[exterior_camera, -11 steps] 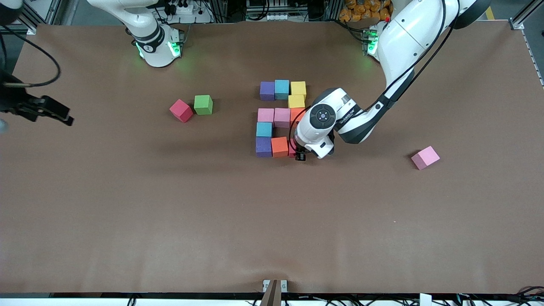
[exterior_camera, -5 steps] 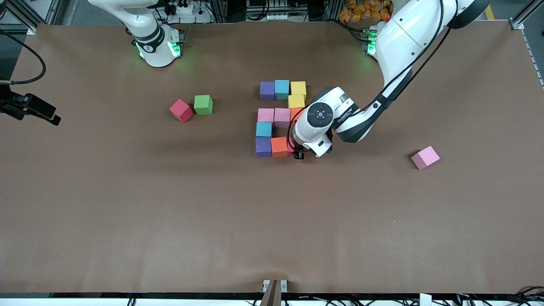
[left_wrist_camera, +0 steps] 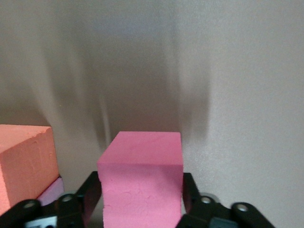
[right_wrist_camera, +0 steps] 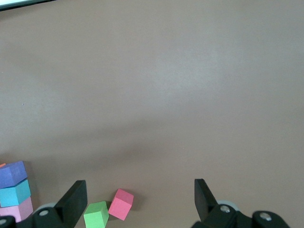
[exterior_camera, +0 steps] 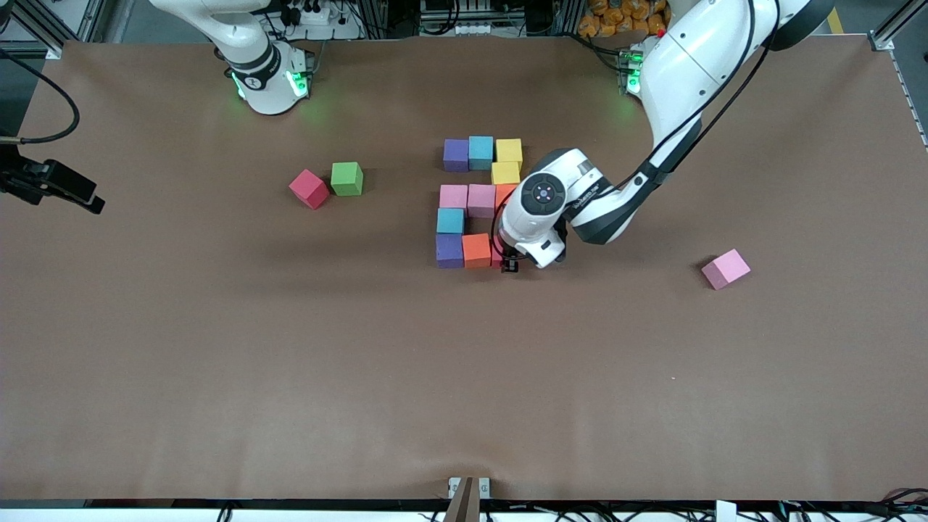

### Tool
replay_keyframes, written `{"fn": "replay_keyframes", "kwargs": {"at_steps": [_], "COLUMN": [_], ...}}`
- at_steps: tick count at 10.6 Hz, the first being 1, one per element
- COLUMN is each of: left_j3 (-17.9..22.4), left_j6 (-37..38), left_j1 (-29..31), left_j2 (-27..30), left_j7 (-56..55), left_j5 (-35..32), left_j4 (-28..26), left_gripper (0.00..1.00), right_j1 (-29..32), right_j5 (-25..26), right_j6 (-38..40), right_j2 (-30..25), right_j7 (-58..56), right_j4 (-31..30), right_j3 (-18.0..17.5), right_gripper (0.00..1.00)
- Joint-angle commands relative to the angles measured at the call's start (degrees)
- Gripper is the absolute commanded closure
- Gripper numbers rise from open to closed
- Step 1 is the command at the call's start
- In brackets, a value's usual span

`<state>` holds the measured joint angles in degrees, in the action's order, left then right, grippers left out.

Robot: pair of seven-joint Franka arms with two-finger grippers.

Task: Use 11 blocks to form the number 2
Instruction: 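Place the pink cube beside orange with the left gripper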

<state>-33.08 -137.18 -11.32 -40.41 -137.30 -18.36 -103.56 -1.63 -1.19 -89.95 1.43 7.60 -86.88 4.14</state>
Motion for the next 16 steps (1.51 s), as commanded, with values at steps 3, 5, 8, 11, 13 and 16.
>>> {"fn": "replay_keyframes", "kwargs": {"at_steps": [3,5,8,11,13,16], "left_j3": [0.20,0.12,0.12,0.12,-0.06,-0.32], "left_j6": [-0.73,-0.29,-0.11,4.44,8.13,14.19], "left_j1": [-0.89,-0.81,0.42,0.86,2.88,6.92], "left_j2": [0.60,1.91,5.16,10.77,14.47,16.77], "left_j7": [-1.83,-1.13,2.29,7.54,16.13,32.57], "left_j5": [-2.12,-2.65,-3.44,-3.35,-3.18,-2.39], "left_j4": [0.11,0.38,0.38,0.73,0.90,4.67], "left_gripper": [0.00,0.00,0.00,0.00,0.00,0.00], "right_j1": [0.75,0.75,0.66,0.75,0.75,0.23], "right_j5": [-0.40,-0.22,0.04,0.13,0.13,0.22], "right_j6": [0.39,0.57,0.66,0.74,0.74,0.74], "right_j2": [0.06,0.06,0.24,0.24,0.24,0.24], "right_j7": [-0.22,-0.04,-0.04,-0.22,-0.30,0.05], "right_j4": [0.66,0.66,0.66,0.66,0.66,0.66], "right_j3": [-0.71,-0.71,-0.71,-0.80,-0.80,-0.80], "right_gripper": [0.00,0.00,0.00,0.00,0.00,0.00]}}
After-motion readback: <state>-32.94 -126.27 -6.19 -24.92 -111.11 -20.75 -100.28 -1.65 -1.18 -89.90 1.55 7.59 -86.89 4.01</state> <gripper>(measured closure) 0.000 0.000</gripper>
